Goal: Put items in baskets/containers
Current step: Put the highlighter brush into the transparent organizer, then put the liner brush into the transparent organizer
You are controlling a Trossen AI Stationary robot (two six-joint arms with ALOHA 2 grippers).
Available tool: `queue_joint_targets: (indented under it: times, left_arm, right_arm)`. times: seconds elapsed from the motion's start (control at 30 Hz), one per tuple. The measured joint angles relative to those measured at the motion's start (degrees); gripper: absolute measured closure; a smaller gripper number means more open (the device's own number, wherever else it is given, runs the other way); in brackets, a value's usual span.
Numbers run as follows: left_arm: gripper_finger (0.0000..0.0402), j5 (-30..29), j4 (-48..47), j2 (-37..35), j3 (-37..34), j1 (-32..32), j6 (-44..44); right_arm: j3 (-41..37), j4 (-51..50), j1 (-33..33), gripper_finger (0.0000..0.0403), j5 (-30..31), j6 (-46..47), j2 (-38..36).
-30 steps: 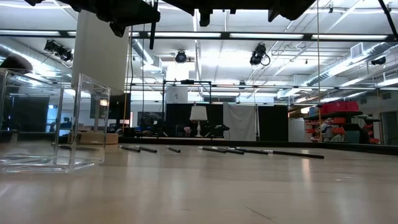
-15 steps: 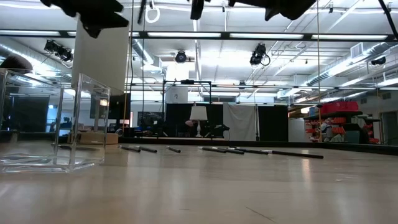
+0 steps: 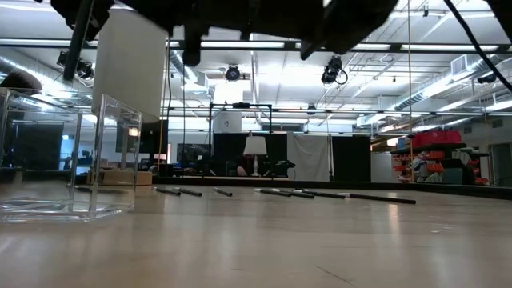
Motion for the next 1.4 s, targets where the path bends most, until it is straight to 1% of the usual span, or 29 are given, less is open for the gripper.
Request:
queue_joint_targets:
  times: [0.07, 0.23, 0.3, 0.4, 0.47, 0.57, 0.77, 0.87, 0.97, 1.07, 1.23, 1.33, 1.4]
  left_arm:
    - [0.0246, -0.04, 0.05, 0.29, 0.0, -2.01, -0.04]
    - [0.0256, -0.28, 0.11, 1.0, 0.0, -6.64, 0.02]
    - [0.026, -1.04, -0.14, 1.08, 0.0, -8.08, 0.07]
    - [0.0264, -3.03, 0.03, 1.02, 0.0, -9.62, 1.13]
    - [0.0266, -4.53, 0.0, 1.02, 0.0, -10.37, 1.6]
    - [0.0269, -6.28, 0.02, 1.14, 0.0, -10.82, 2.01]
    - [0.0269, -6.58, 0.08, 1.7, 0.0, -10.82, 2.03]
    - [0.0269, -6.58, 0.09, 1.84, 0.0, -10.82, 2.12]
    - [0.0269, -6.56, 0.14, 2.53, 0.0, -10.81, 2.19]
    - [0.0269, -6.57, 0.36, 2.97, 0.02, -10.77, 2.19]
    - [0.0269, -6.56, 0.39, 4.05, 0.02, -10.73, 2.16]
    - [0.0269, -6.56, 0.35, 4.05, 0.02, -10.73, 2.14]
    - [0.0268, -6.56, 0.32, 4.03, 0.02, -10.73, 2.14]
  right_arm:
    - [1.18, -3.74, 0.06, 0.0395, 0.02, 0.12, 0.04]
    - [1.34, -3.62, 1.05, 0.0394, 0.24, 0.83, -0.53]
    - [1.36, -4.19, 1.53, 0.0394, 0.22, 0.85, -0.55]
    - [1.36, -8.75, 2.25, 0.0394, 0.87, 1.4, -0.57]
    - [1.35, -11.76, 2.65, 0.0394, 3.85, 1.95, -0.57]
    - [1.28, -12.44, 3.07, 0.0393, 7.07, 1.9, -0.57]
    - [-1.15, -10.97, 3.21, 0.0393, 9.08, 2.73, -0.61]
    - [-2.53, -9.77, 3.21, 0.0388, 9.69, 5.39, -0.61]
    - [-2.99, -9.95, 3.21, 0.0369, 11.43, 6.84, -0.61]
    - [-3.11, -9.65, 3.41, 0.034, 12.94, 6.76, -0.61]
    - [-3.16, -9.81, 3.43, 0.0292, 13.09, 6.74, -0.61]
    - [-3.16, -9.93, 3.6, 0.0274, 13.13, 6.82, -0.61]
    - [-3.21, -11.56, 3.77, 0.027, 13.22, 6.82, -1.35]
